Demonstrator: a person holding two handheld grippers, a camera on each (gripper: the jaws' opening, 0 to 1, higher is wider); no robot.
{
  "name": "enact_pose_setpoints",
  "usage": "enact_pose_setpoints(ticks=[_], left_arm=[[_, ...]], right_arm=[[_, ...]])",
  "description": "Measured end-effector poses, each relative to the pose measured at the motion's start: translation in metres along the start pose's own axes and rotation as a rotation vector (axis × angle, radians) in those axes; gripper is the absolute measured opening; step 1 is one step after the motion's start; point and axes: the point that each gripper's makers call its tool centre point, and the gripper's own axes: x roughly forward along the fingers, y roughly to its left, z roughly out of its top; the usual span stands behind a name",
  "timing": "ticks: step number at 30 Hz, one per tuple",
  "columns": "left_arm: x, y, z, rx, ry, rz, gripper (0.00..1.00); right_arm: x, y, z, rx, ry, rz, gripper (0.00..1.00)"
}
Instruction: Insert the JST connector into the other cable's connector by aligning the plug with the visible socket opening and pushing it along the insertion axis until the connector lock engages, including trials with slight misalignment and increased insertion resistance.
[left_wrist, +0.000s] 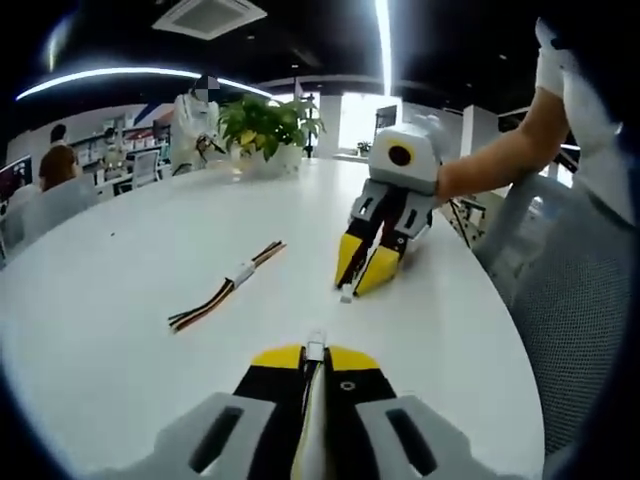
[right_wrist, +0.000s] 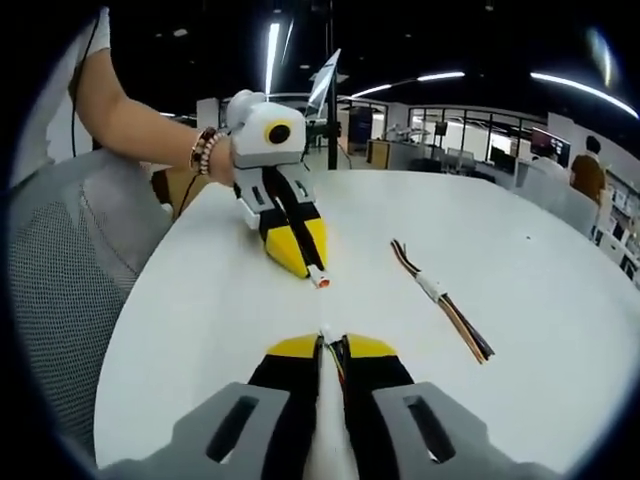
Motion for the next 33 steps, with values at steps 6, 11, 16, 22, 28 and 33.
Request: enact_pose_setpoints(ticks=[6,11,16,22,28,33], left_arm=[[0.003,-0.005,0.002,0.035,0.009,-0.031,0.01],[0.004,-0.013,0.003,0.062,0.013,-0.065,0.01],[0.003,-0.022,0.002,0.104,0.050,-0.111,0.00],[0.001,-0.030,0.001,0.157,0.091,-0.137,0.00],[-0.002,-0.034,0.005,0.205,0.110,-0.148,0.00],[-0.005,-0.034,0.014,0.223,0.101,-0.142,0.00]], right_arm=[[-0.002,0.000,-0.001,0.004,-0.040,-0.027,0.05],[-0.003,0.000,-0.001,0.022,-0.040,-0.023,0.04],[-0.005,0.003,-0.002,0.046,-0.030,0.001,0.04],[-0.004,0.016,-0.001,0.011,0.009,0.052,0.03],[-0.011,0.014,0.003,0.018,0.019,0.045,0.02],[-0.014,0.014,0.013,0.006,0.004,0.041,0.02]])
